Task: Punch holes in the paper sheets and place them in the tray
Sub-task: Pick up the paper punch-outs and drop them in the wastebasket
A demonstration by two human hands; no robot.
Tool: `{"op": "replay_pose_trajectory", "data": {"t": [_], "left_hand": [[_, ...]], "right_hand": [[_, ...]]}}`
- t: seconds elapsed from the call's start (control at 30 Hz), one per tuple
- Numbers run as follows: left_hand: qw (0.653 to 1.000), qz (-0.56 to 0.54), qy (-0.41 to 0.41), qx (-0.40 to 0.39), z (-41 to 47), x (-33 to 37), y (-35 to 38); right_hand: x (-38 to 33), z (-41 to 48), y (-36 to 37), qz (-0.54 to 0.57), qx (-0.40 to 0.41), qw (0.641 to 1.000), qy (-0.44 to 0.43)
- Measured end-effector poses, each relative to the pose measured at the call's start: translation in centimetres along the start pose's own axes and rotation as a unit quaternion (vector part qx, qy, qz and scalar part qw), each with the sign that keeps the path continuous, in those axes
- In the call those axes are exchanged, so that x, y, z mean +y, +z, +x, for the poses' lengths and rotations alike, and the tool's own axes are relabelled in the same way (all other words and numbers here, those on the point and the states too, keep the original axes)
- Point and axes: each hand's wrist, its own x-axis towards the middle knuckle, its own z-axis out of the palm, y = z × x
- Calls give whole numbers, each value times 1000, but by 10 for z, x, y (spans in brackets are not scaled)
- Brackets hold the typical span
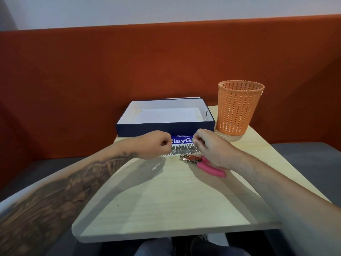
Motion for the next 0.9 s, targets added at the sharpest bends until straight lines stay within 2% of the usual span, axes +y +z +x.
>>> {"op": "replay_pose_trajectory", "data": {"t": [0.13, 0.27, 0.47, 0.67, 0.9], "left_hand": [[997, -47, 10, 60, 18, 15, -15], [985, -93, 52, 134, 55, 47, -45], [976, -97, 107, 165, 124, 106, -84], [972, -72, 118, 191, 188, 128, -88], [980, -63, 97, 163, 223, 129, -80]], "right_hand": [[5, 10, -23, 7, 35, 999, 4], [5, 28, -77, -7, 109, 994, 5], [19, 58, -160, -61, 187, 979, 44], [51, 88, -180, -105, 143, 977, 115], [79, 98, -183, -117, 91, 979, 141]]}}
